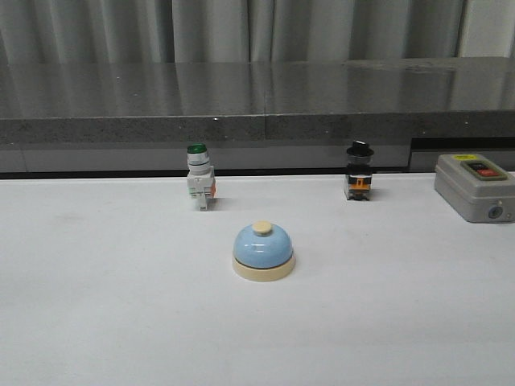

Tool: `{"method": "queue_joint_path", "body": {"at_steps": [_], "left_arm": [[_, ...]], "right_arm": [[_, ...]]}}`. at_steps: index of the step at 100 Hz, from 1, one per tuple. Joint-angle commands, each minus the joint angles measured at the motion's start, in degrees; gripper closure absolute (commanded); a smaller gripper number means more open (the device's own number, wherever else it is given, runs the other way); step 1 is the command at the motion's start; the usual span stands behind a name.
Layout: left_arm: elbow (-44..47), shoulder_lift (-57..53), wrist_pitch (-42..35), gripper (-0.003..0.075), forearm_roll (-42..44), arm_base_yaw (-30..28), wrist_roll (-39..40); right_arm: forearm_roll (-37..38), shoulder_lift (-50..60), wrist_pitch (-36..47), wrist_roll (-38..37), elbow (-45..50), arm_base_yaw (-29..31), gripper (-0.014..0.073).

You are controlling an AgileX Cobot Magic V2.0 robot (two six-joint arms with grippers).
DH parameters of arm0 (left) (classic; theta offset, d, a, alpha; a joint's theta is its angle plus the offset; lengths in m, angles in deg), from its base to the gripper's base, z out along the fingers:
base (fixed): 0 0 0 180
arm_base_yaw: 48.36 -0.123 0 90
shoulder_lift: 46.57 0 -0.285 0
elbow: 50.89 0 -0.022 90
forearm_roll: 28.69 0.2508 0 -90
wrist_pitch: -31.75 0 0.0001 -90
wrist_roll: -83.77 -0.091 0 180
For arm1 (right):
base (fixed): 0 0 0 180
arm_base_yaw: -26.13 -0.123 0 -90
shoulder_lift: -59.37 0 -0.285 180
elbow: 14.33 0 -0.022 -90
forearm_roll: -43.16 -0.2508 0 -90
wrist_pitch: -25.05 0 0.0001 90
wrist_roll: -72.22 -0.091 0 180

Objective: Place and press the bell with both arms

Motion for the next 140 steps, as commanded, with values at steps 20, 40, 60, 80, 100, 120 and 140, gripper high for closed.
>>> {"method": "queue_joint_path", "body": {"at_steps": [20, 40, 60, 80, 100, 120, 140], "left_arm": [[2.54, -1.63, -4.66, 0.0741, -0.09, 0.04, 0.43], [2.54, -1.63, -4.66, 0.0741, -0.09, 0.04, 0.43], [2.54, -1.63, -4.66, 0.0741, -0.09, 0.04, 0.43], [2.54, -1.63, -4.66, 0.0741, -0.09, 0.04, 0.43], [2.54, -1.63, -4.66, 0.0741, -0.09, 0.04, 0.43], [2.54, -1.63, -4.66, 0.0741, -0.09, 0.04, 0.43], [2.54, -1.63, -4.66, 0.0741, -0.09, 0.04, 0.43]], "right_arm": [[-0.04, -0.36, 3.72, 0.09, -1.30, 0.34, 0.0654], [-0.04, -0.36, 3.72, 0.09, -1.30, 0.34, 0.0654], [-0.04, -0.36, 3.91, 0.09, -1.30, 0.34, 0.0654], [0.30, -0.29, 3.92, 0.09, -1.30, 0.34, 0.0654], [5.09, 2.31, 5.96, -1.77, 0.82, 0.34, 0.0654], [11.46, 8.70, 9.83, -12.83, 7.93, 0.34, 0.0654], [12.51, 14.55, 12.82, -14.38, 15.36, 0.34, 0.0654]]}}
